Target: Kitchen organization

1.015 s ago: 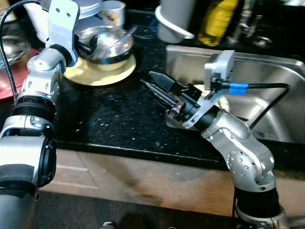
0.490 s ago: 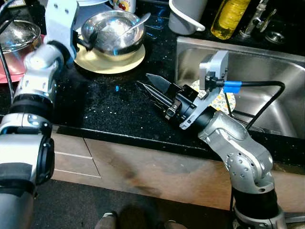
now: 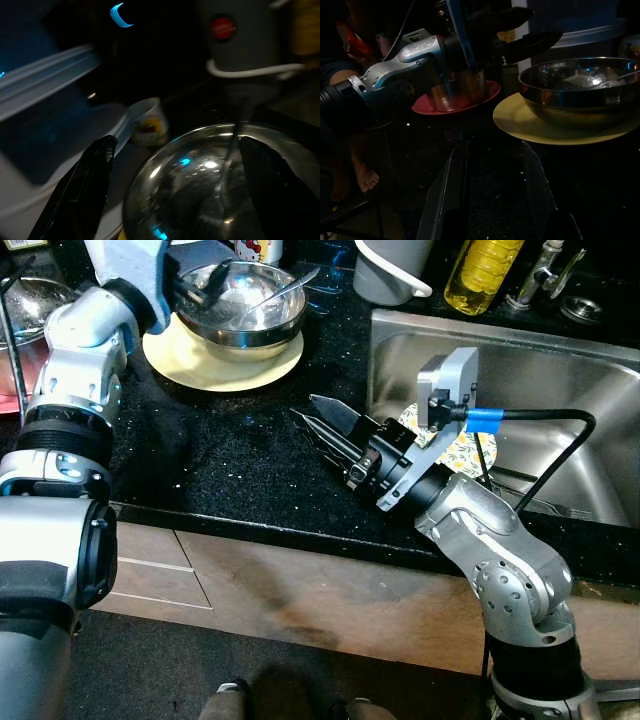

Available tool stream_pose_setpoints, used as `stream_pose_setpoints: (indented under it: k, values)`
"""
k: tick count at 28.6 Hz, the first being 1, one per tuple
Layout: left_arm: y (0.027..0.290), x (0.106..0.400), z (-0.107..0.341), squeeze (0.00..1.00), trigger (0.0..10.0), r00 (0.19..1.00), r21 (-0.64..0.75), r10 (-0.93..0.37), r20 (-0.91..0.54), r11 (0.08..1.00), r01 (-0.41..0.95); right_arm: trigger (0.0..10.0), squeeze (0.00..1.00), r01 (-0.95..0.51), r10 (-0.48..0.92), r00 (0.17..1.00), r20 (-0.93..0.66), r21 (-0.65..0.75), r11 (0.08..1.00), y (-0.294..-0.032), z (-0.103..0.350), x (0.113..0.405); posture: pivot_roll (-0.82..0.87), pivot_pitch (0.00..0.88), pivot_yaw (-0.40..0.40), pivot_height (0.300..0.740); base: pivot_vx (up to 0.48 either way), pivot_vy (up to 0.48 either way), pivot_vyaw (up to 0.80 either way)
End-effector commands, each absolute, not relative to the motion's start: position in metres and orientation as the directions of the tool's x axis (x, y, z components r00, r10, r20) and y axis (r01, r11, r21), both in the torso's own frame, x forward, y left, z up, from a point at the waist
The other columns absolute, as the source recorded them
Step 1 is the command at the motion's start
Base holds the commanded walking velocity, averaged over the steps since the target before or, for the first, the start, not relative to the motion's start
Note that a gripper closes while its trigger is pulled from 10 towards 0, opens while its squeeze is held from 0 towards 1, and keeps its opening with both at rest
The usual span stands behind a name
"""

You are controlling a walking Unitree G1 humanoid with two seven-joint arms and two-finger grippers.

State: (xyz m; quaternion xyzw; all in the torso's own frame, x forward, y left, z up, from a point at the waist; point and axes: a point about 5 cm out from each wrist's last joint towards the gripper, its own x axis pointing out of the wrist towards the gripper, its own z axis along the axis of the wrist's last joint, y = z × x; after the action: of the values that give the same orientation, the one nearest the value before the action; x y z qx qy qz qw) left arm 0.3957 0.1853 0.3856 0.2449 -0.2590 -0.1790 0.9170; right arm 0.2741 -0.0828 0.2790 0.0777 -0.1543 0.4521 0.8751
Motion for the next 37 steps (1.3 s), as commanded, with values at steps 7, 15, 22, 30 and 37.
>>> stream_pose_setpoints:
  k: [7,15,22,30,37]
  values:
    - [0.180,0.379,0.401,0.00,10.0,0.689,0.701,-0.661,0.298,0.641,0.312,10.0,0.00,-0.795,0.747,0.567,0.346,-0.005,0.606,-0.090,0.278,0.275,0.02,0.224,-0.059,0.740,0.000,0.000,0.00]
    - [0.191,0.381,0.369,0.00,10.0,0.728,0.771,-0.685,-0.033,0.446,0.454,10.0,0.00,-0.787,0.740,0.576,0.348,-0.008,0.616,-0.091,0.278,0.277,0.03,0.217,-0.056,0.740,0.000,0.000,0.00]
    - [0.203,0.383,0.357,0.00,10.0,0.752,0.767,-0.648,-0.121,0.420,0.485,10.0,0.00,-0.783,0.736,0.579,0.350,-0.014,0.622,-0.093,0.279,0.277,0.03,0.207,-0.055,0.740,0.000,0.000,0.00]
    - [0.200,0.384,0.348,0.00,10.0,0.739,0.774,-0.651,-0.176,0.373,0.512,10.0,0.00,-0.781,0.735,0.579,0.354,-0.020,0.625,-0.092,0.279,0.277,0.02,0.189,-0.050,0.740,0.000,0.000,0.00]
    - [0.205,0.389,0.340,0.00,10.0,0.756,0.769,-0.620,-0.207,0.375,0.518,10.0,0.00,-0.775,0.729,0.584,0.357,-0.023,0.632,-0.093,0.280,0.276,0.01,0.180,-0.047,0.740,0.000,0.000,0.00]
